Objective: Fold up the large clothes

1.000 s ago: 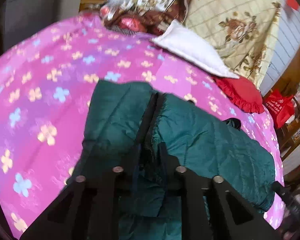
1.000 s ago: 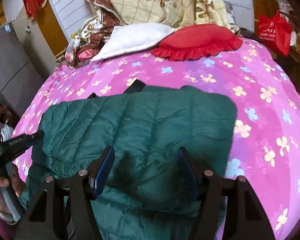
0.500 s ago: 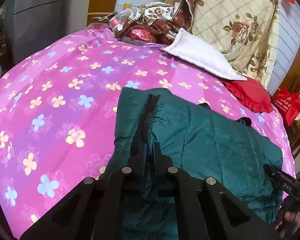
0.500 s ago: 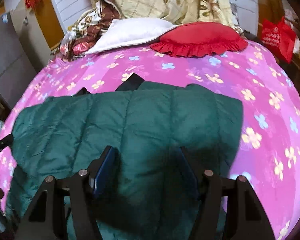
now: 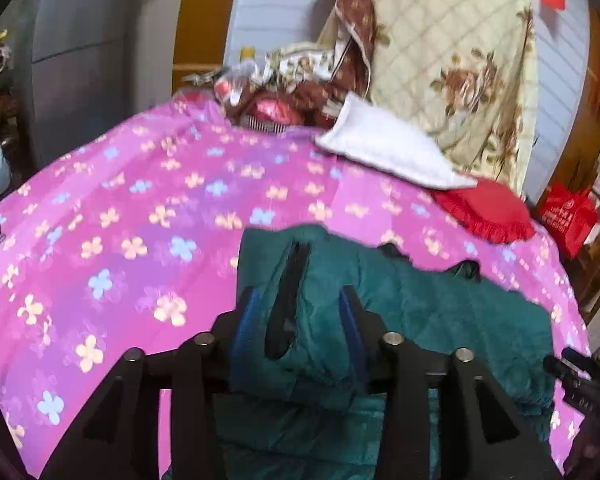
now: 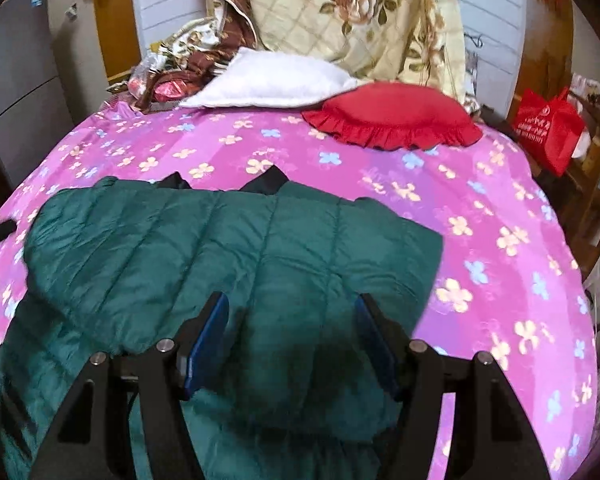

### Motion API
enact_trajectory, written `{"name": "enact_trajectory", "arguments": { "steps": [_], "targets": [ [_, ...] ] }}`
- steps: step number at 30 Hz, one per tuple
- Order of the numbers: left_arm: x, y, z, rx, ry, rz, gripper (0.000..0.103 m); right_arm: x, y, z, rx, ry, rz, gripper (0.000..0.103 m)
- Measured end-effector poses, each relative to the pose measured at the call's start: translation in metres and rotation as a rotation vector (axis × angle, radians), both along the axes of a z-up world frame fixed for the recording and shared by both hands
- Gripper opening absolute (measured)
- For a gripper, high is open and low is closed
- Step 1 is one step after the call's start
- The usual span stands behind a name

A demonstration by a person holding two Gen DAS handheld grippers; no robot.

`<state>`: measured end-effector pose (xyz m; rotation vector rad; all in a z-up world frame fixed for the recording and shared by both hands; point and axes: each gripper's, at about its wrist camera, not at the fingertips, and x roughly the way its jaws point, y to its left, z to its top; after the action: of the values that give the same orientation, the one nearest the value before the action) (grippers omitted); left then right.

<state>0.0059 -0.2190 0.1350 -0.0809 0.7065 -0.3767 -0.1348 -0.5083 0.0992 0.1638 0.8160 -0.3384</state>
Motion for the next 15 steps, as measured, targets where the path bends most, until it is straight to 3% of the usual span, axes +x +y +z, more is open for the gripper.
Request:
{"name": "enact_trajectory", "arguments": {
  "steps": [3,10,15],
  "targets": [
    [-0.001,-0.012,-0.004,0.024,-0.01,-0.023,0.042,-0.012,-0.003,0.003,0.012,-0.007,-0.028,0.069],
    [0.015,-0.051,-0.056,0.197,0.095,-0.049,0.043,0.001,-0.022,-0.034,0.033,0.079,-0.065,0.068],
    [0.02,-0.055,-0.072,0.158,0.14,-0.04,0.043,0.019,-0.033,-0.054,0.003,0.105,-0.06,0.069]
  ]
}}
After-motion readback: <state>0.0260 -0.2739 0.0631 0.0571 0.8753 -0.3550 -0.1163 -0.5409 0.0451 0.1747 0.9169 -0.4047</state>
